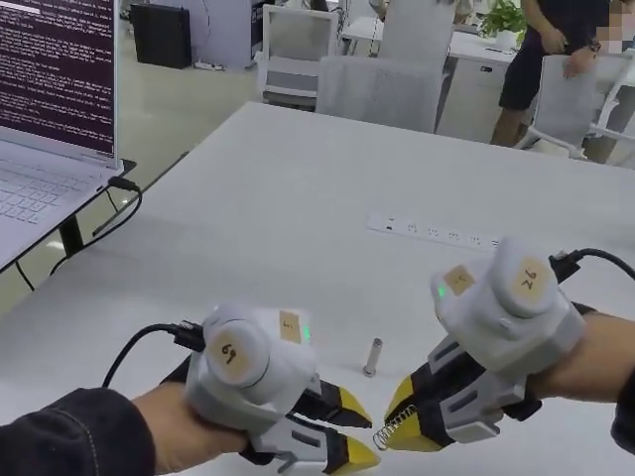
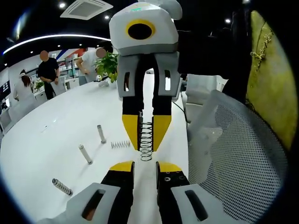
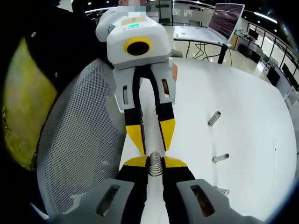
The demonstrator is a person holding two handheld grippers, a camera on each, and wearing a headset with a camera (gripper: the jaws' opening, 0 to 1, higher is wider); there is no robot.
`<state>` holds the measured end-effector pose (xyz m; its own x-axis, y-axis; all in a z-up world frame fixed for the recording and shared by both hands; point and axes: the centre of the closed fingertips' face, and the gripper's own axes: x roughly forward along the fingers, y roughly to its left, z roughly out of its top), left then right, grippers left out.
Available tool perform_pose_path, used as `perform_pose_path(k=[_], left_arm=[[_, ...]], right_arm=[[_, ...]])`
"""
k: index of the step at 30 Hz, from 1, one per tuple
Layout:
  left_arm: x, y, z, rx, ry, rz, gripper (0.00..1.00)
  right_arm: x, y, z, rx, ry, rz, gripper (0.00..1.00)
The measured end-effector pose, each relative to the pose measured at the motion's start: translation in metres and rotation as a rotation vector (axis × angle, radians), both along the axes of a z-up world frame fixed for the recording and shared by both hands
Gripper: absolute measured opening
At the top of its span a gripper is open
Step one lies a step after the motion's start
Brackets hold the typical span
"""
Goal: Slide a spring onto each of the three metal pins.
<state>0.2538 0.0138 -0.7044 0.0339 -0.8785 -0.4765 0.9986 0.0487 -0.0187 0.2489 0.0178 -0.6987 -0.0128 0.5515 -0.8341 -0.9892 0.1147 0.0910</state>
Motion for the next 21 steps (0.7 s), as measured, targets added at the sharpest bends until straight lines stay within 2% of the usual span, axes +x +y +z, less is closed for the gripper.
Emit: perform_pose_path(k=[2, 7, 14, 21], left_arm=[[0.001, 0.003, 0.002, -0.02, 0.007, 0.013, 0.14], [0.007, 0.014, 0.002, -0.031, 0.009, 0.053, 0.17], [0.011, 0.026, 0.006, -0.051, 0.006, 0.094, 0.28], [0.015, 0.039, 0.003, -0.058, 0.014, 0.138, 0.41]], right_arm=[[0.001, 0.0, 0.001, 0.001, -0.003, -0.003, 0.08], [0.004, -0.001, 0.003, 0.003, -0.009, -0.008, 0.08], [0.007, 0.0, 0.005, 0.004, -0.016, -0.008, 0.08], [0.01, -0.001, 0.007, 0.007, -0.021, -0.012, 0.08]])
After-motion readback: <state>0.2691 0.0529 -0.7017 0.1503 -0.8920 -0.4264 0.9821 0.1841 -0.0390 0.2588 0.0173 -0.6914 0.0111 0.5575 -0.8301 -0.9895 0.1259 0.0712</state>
